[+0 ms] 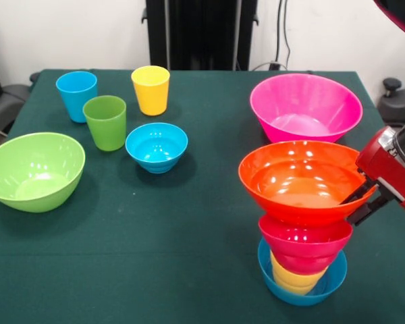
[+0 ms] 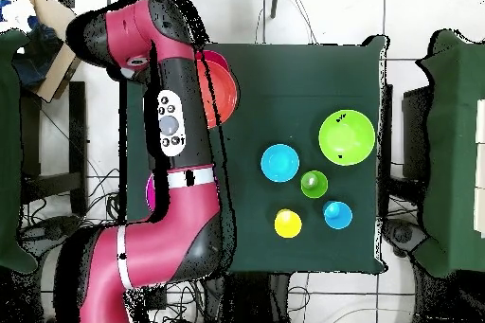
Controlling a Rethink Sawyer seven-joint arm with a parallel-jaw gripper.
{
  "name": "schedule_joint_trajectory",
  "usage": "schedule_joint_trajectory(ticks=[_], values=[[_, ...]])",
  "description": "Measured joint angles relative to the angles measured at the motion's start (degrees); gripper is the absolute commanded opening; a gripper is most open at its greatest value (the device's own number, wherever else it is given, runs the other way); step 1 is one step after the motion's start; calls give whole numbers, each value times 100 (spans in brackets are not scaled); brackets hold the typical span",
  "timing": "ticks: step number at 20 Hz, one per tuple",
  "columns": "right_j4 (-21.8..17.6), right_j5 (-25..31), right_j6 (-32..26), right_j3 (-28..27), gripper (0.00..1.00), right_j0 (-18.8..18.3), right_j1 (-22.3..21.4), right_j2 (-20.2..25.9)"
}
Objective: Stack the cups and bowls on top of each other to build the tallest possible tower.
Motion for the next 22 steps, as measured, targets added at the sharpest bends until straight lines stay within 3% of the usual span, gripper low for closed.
schedule_joint_trajectory(ticks=[9, 16, 22], values=[[-591, 13, -58, -29, 0, -42, -61, 582], [-1954, 216, -493, -31, 0, -228, -277, 1820], [-2829, 316, -797, -27, 0, -449, -453, 2676]])
